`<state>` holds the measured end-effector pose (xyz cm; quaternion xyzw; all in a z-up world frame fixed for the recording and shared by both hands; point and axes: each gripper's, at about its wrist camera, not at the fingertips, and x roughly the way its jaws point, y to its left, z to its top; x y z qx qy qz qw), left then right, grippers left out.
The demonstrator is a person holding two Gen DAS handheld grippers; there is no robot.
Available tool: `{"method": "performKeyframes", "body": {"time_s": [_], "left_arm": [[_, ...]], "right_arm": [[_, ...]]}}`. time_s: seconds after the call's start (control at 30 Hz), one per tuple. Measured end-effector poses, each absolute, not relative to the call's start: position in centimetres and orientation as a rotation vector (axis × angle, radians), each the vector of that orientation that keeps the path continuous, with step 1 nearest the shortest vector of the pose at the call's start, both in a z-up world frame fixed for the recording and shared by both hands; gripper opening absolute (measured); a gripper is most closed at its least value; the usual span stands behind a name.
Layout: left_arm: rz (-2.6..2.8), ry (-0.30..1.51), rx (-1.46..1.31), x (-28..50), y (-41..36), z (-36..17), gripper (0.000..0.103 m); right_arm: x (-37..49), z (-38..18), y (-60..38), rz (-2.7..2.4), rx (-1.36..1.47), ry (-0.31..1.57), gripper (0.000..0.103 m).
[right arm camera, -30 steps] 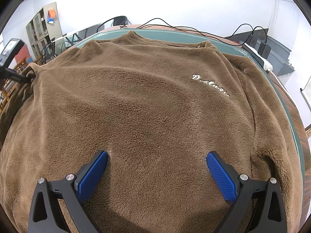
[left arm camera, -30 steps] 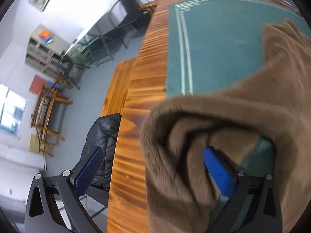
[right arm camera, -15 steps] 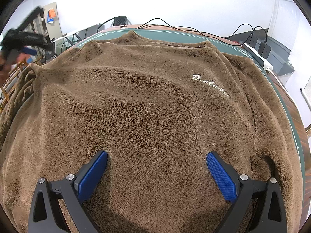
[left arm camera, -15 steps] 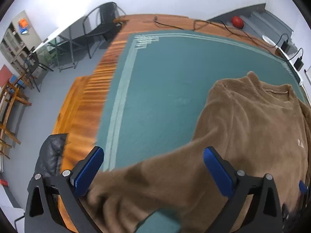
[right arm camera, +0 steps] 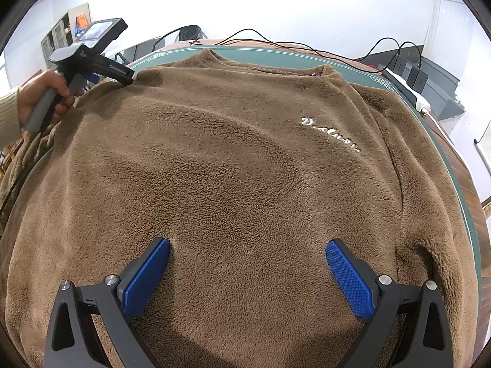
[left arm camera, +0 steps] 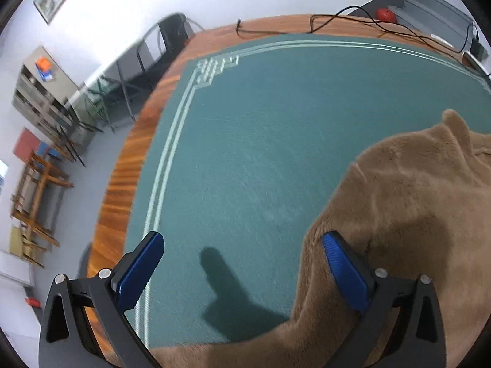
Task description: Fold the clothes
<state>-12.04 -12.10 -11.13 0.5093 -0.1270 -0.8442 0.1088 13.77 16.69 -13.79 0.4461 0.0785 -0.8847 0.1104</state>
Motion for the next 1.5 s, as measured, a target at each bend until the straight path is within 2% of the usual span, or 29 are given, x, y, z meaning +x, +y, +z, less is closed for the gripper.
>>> {"method": "performKeyframes", "body": {"time_s": [0.13, 0.3, 0.43, 0.5, 0.63, 0.67, 0.93, 1.13, 1.37, 1.5], "left_arm": [[-2.461, -0.5, 1.437, -12.0, -11.0, -11.1, 0.103], [-2.423, -0.421, 1.489, -11.3, -11.0, -9.5, 0.103], [-2.481, -0.443, 1.485, -9.2, -9.1, -8.3, 0.103], [-2.504, -0.466, 1.497, -8.4, -8.2, -8.0, 0.103], [-2.513, -0.445, 1.584, -6.6, -7.6, -8.1, 0.103], [-2.506, -0.44, 1.6, -6.1, -7.5, -8.3, 0.103], [-2.45, -0.428, 1.694, -3.6, -6.9, -10.5, 0.103], [-2.427, -0.375, 1.721, -3.7, -7.6, -11.1, 0.103], [-2.422, -0.404, 1.699, -3.4, -7.2, -11.3, 0.103], [-2.419, -0.407, 1.701, -2.4, -7.0, -11.0, 0.103]], "right_arm": [[13.8, -13.8, 16.7, -2.599, 1.311, 0.23, 0.102], [13.8, -13.8, 16.8, -2.596, 1.311, 0.223, 0.102], [13.8, -13.5, 17.5, -2.577, 1.32, 0.161, 0.102], [13.7, -12.9, 18.5, -2.553, 1.355, 0.036, 0.102], [14.9, -10.7, 23.7, -2.555, 1.336, -0.419, 0.102], [15.3, -10.2, 25.0, -2.583, 1.326, -0.481, 0.102], [16.8, -10.4, 37.3, -2.802, 1.45, -0.734, 0.102], [13.5, -9.0, 44.4, -2.959, 1.514, -0.622, 0.102], [8.5, -8.4, 44.0, -2.939, 1.582, -0.304, 0.102], [9.1, -9.0, 41.6, -2.86, 1.676, -0.075, 0.102]]}}
